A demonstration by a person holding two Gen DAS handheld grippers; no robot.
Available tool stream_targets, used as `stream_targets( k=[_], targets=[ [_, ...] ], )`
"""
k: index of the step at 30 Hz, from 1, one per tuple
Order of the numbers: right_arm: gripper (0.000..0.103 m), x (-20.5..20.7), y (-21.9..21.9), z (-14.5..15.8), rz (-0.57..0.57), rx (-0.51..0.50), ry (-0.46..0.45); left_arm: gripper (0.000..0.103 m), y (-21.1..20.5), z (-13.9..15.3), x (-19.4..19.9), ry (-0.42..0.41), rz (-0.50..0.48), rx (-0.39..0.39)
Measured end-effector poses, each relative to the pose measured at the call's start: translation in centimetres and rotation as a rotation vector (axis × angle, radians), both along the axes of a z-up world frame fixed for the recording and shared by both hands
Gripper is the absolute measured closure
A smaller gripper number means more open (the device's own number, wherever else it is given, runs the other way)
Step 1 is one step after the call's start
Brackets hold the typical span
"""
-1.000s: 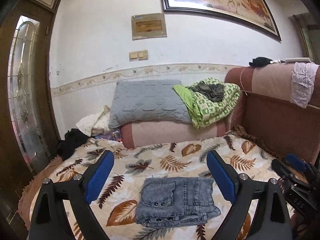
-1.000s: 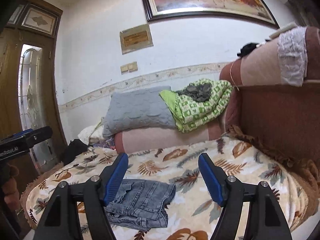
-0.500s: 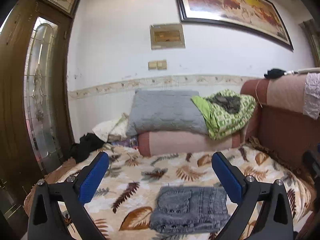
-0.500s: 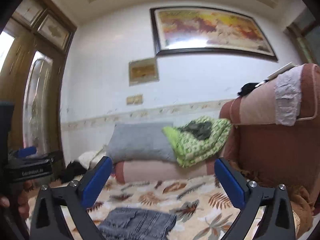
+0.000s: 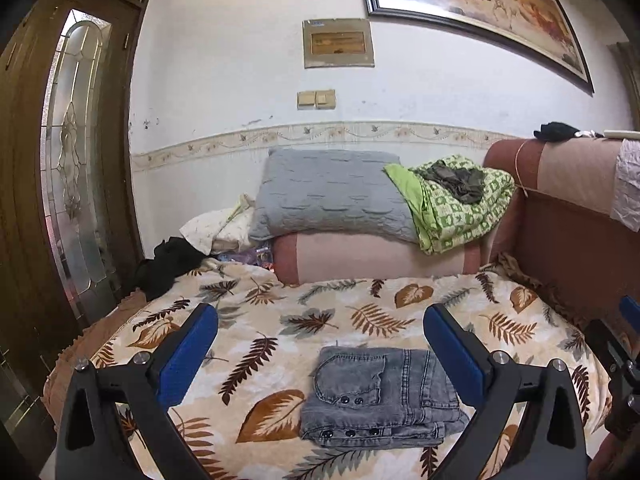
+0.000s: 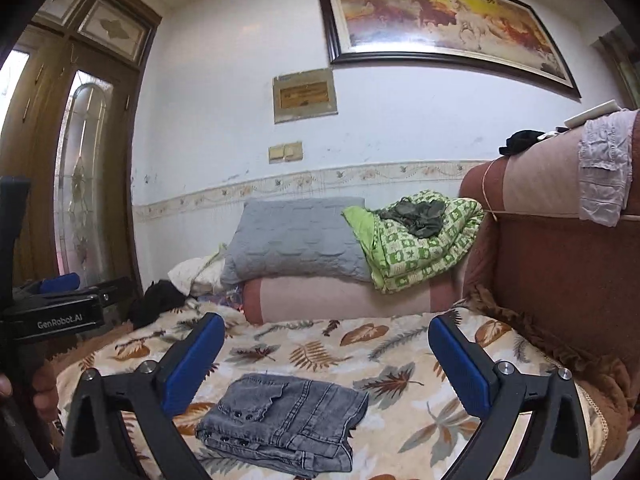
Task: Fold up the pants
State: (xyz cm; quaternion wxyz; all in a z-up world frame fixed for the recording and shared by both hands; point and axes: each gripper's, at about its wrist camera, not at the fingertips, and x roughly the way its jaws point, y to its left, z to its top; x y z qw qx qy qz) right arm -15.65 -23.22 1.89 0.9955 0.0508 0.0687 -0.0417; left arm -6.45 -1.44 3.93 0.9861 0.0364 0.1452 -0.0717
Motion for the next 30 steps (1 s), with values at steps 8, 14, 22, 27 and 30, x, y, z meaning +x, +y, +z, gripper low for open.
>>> stream_targets(
  k=[8, 14, 22, 27, 30],
  targets=[
    [0.0, -0.1, 0.8, 0.0, 0.03, -0.022, -0.007, 0.001, 0.2, 0.0, -0.2, 0.009, -0.009, -0.016],
    [0.0, -0.3, 1.0, 0.2, 0.033, -0.025, -0.015, 0.001, 0.5, 0.3, -0.8, -0.008, -0.009, -0.016],
    [0.0, 0.0, 1.8, 0.2, 0.049, -0.033, -0.009, 0.001, 1.0, 0.2, -1.2, -0.022, -0.002, -0.008],
    [0.0, 0.7, 1.9, -0.5, 0.055, -0.021, 0.029, 0.001, 1.4, -1.0, -0.1, 0.018, 0.018, 0.01],
    [0.0, 1.2, 1.9, -0.8, 0.063, -0.011, 0.051, 0.001, 1.8, -2.0, 0.5, 0.045, 0.044, 0.026]
  ],
)
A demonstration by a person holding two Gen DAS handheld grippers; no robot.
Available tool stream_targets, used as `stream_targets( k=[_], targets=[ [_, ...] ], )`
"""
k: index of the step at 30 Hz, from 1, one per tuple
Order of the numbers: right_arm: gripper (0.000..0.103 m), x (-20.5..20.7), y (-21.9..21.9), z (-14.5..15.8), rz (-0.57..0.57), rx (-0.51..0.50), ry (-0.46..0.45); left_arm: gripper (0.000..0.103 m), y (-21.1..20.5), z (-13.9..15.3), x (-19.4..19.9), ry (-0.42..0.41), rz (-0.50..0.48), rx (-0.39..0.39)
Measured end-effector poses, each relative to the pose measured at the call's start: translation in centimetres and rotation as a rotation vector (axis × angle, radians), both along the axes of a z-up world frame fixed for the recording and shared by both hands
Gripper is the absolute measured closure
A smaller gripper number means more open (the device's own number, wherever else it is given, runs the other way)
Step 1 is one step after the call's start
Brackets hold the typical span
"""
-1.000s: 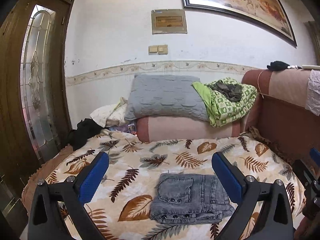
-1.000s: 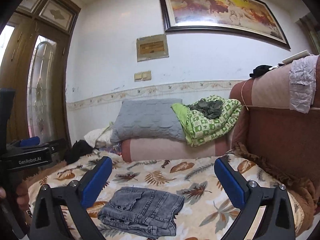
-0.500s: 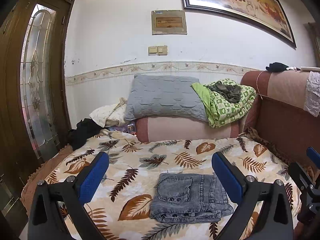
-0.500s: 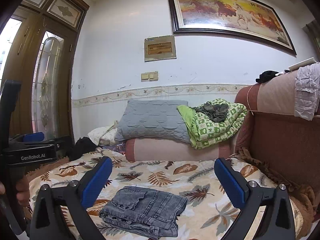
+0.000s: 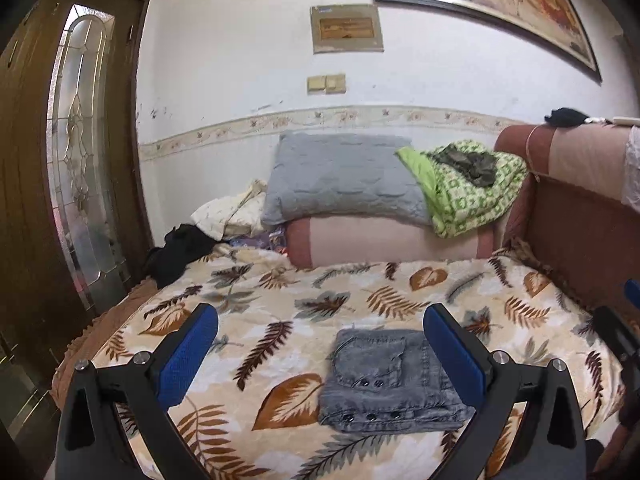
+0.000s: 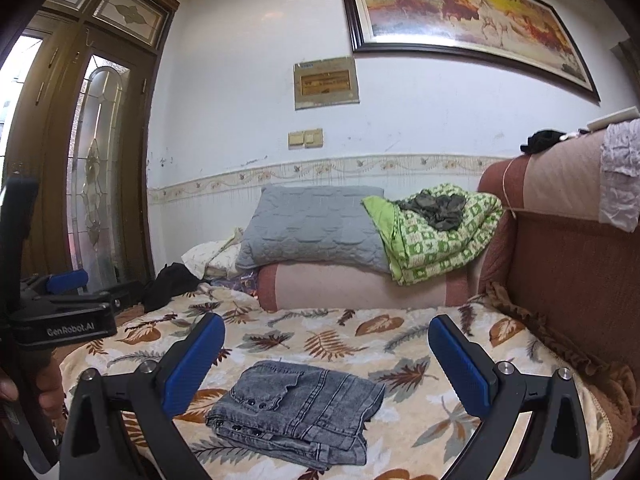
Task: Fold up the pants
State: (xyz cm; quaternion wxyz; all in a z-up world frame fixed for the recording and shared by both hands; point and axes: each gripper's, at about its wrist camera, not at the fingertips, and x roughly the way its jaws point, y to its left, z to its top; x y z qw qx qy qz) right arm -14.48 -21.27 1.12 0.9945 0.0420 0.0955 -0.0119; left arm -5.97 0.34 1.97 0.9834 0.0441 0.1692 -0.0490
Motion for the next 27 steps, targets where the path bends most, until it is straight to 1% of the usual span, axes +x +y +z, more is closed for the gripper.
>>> stream_targets(
  k=[5, 10, 27],
  targets=[
    [0.0, 0.7, 1.0, 0.1, 0.023, -0.018, 0.018, 0.001, 0.8, -0.9, 1.0, 0.046, 0.049, 0.017],
    [0.0, 1.1, 2.0, 0.3, 0.053, -0.019, 0.024, 0.001, 1.6, -1.3, 1.3, 0.045, 0.081, 0.024],
    [0.0, 2.6, 2.8, -0.6, 0.076, -0.021, 0.069, 0.001, 2.1, -2.3, 2.4, 0.087, 0.11, 0.037]
  ],
)
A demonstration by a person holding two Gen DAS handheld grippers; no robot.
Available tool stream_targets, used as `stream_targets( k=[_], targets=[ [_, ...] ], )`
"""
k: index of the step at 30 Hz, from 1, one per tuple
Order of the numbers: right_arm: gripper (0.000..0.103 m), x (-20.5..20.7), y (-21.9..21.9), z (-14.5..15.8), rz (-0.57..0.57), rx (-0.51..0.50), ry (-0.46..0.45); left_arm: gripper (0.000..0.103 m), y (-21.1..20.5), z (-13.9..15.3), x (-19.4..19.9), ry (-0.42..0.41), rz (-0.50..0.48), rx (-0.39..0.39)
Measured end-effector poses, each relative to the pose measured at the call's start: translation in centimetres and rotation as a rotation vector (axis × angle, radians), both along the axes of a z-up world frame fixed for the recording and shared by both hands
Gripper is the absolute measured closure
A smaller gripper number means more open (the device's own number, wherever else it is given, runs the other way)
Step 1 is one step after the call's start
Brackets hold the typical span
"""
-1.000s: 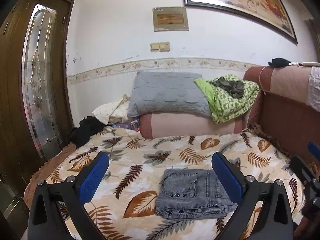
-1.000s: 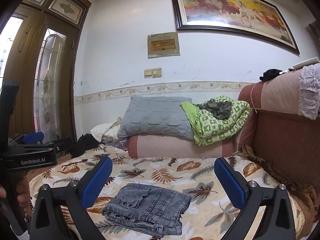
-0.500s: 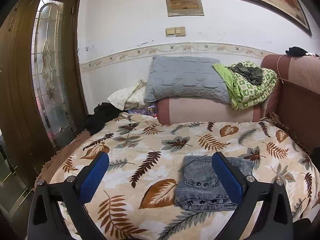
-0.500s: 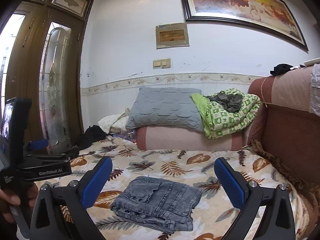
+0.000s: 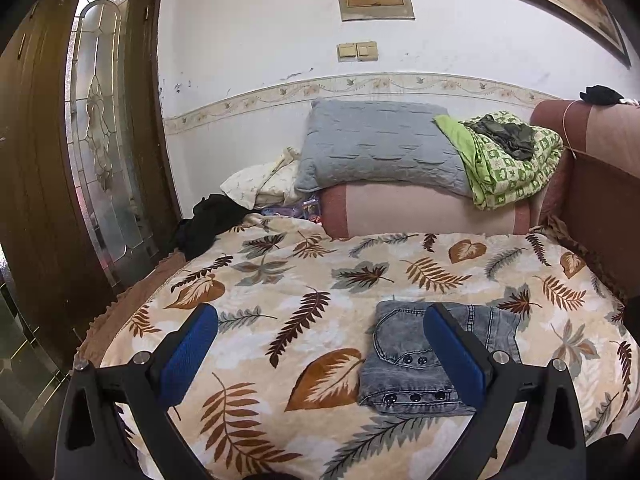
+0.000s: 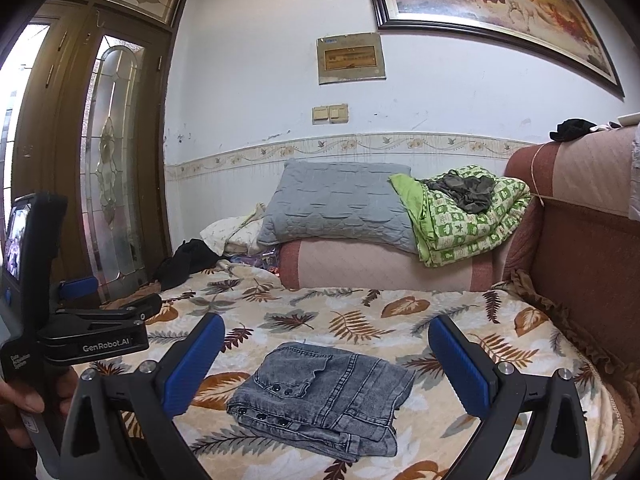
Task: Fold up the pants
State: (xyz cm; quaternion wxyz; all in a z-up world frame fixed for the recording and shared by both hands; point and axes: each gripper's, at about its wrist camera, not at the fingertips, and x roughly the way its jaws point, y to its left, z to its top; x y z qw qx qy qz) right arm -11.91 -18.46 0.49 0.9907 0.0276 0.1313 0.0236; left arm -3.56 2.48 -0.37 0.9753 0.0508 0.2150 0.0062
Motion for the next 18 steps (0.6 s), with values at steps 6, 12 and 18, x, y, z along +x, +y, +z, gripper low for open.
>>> stream_targets(
  k=[6, 12, 18],
  targets=[
    [0.0, 0.7, 0.6, -0.5, 0.006, -0.001, 0.028, 0.001, 0.2, -0.5, 0.0, 0.02, -0.001, 0.007],
    [0.0, 1.5, 1.2, -0.7, -0.01, -0.013, 0.057, 0.001, 1.2, -0.4, 0.1, 0.016, 0.027, 0.001],
    [0.0, 1.9, 1.2, -0.7, -0.023, 0.0, 0.096, 0.001, 1.8, -0.2, -0.2, 0.008, 0.043, -0.003]
  ],
)
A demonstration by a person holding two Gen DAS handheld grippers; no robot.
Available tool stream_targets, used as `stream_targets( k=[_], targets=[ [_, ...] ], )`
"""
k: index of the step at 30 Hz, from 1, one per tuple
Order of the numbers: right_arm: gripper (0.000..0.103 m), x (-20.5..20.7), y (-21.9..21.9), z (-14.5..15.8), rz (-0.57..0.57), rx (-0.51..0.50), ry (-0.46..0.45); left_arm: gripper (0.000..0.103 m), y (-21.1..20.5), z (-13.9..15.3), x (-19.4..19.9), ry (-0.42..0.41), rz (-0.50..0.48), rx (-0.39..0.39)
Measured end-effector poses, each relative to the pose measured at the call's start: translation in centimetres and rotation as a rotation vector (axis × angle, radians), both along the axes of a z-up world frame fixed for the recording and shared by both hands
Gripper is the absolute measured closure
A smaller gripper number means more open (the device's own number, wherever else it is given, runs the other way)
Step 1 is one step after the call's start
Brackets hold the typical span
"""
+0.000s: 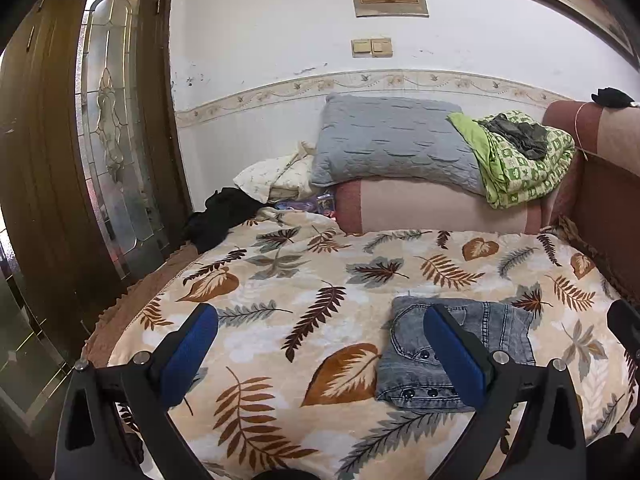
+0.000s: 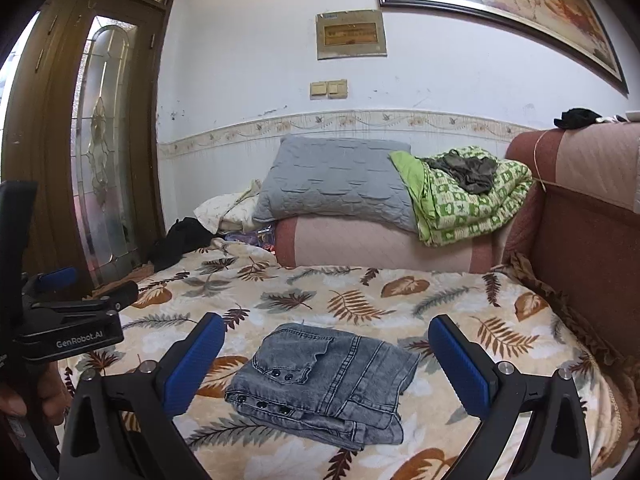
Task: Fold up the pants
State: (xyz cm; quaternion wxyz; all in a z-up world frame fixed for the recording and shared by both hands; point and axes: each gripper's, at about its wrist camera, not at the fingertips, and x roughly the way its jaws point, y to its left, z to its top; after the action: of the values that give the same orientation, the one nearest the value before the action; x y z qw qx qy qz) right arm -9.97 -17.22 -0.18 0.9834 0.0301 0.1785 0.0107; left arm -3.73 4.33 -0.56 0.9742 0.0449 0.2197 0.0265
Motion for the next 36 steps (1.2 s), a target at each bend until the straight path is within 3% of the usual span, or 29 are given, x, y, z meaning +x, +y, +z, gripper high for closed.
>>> stream_targets(
  k=[36],
  targets=[
    [0.0, 0.2, 1.6, -0.4, 0.035, -0.024, 0.038, 0.001, -0.3, 0.7, -0.9, -0.006, -0.012, 0.0]
  ],
)
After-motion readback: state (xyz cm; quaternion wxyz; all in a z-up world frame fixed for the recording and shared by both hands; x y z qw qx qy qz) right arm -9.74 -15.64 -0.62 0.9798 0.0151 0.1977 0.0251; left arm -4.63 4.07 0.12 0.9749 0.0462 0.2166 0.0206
